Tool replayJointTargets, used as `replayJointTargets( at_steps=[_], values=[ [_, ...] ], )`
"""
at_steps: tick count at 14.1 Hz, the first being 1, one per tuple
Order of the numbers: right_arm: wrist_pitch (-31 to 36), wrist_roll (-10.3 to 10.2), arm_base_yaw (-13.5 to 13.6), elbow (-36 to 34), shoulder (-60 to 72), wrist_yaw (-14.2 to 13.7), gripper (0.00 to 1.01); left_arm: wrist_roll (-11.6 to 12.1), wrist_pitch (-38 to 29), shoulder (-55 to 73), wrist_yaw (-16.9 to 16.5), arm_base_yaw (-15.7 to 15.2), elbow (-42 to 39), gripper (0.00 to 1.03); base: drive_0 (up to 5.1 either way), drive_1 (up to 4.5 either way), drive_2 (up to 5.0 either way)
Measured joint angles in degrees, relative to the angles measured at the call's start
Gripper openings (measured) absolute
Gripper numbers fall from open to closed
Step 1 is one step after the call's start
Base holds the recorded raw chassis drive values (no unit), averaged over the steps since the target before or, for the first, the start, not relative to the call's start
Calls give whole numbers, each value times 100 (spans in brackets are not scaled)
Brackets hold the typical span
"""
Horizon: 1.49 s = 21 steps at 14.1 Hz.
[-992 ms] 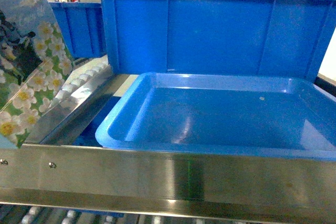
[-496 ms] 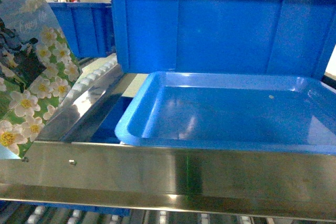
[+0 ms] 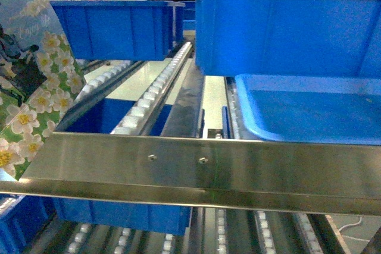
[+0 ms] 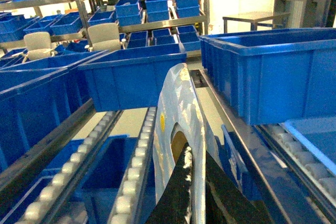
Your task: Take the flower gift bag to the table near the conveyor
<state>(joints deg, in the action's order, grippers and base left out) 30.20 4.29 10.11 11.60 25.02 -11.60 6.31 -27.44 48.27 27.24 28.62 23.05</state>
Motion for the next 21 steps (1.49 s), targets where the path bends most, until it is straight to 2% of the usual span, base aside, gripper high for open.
replayJointTargets(
  at_steps=[21],
  values=[
    [9, 0, 0, -4, 0, 4, 2, -2, 0, -2, 20, -7, -4, 2, 0, 0, 0]
  ],
)
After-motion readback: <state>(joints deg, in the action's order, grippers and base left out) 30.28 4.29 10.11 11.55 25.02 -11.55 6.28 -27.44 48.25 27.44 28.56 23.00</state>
